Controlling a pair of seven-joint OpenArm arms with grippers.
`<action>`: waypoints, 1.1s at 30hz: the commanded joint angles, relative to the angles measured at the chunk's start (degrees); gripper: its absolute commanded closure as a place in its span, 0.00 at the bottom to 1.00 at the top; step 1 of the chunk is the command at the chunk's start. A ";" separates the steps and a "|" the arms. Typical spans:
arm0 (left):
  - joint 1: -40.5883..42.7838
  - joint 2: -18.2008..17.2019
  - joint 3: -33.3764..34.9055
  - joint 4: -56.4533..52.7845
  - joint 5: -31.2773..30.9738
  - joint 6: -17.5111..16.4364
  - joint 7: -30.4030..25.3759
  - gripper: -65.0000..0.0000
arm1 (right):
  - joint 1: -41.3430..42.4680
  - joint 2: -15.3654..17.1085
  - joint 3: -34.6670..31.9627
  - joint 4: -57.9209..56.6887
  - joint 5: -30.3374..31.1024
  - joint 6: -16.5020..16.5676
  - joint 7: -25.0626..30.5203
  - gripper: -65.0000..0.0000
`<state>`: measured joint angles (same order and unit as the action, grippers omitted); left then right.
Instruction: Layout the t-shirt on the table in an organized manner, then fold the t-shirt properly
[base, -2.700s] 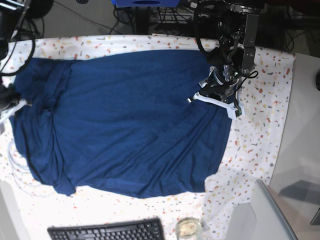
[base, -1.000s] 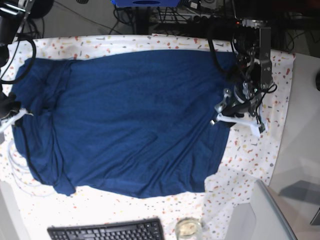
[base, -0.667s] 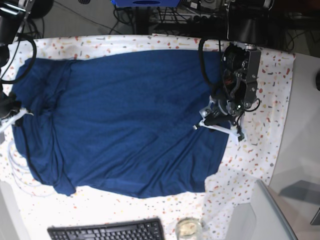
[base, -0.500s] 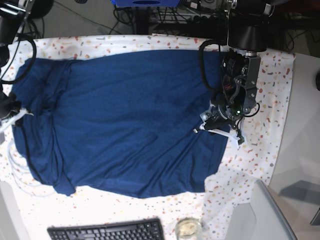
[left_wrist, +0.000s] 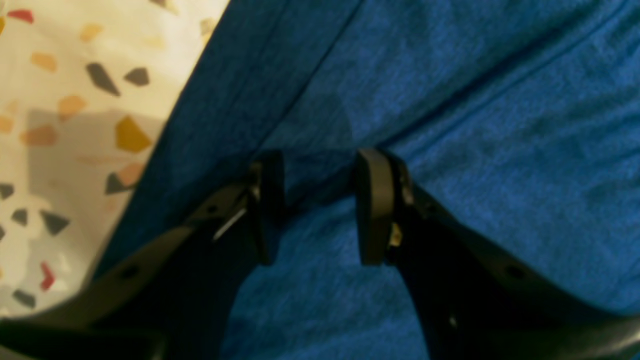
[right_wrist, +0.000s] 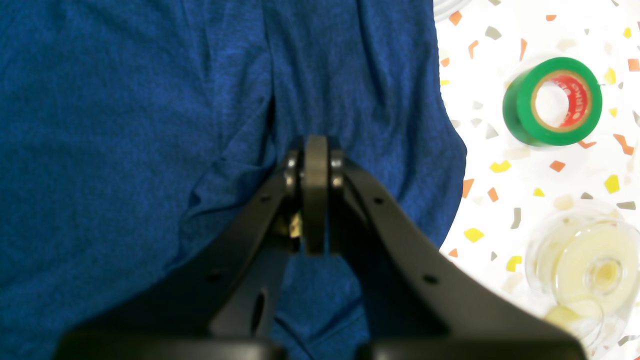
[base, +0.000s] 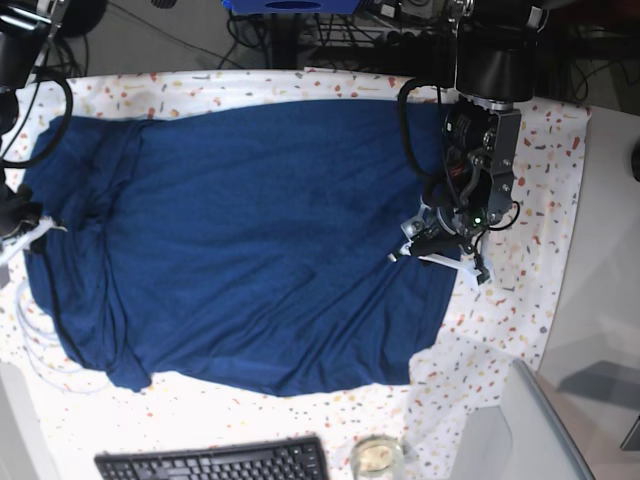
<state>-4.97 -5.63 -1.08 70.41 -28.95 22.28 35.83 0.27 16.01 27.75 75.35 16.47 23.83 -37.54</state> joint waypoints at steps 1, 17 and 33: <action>-1.14 -0.22 -0.19 1.90 -0.19 -0.17 -0.63 0.64 | 0.91 1.09 0.25 0.82 0.72 0.03 1.19 1.00; -2.37 -1.19 -0.28 -2.50 -0.63 -0.35 -4.23 0.64 | 0.91 1.09 0.25 0.82 0.72 0.03 1.19 1.00; 3.61 0.05 -0.28 10.25 -0.90 -0.35 -3.97 0.64 | 0.91 0.91 0.87 0.74 0.72 0.03 1.19 1.00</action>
<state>-0.60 -5.56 -1.30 79.75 -29.98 22.26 32.56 0.27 15.88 28.18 75.35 16.51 23.81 -37.54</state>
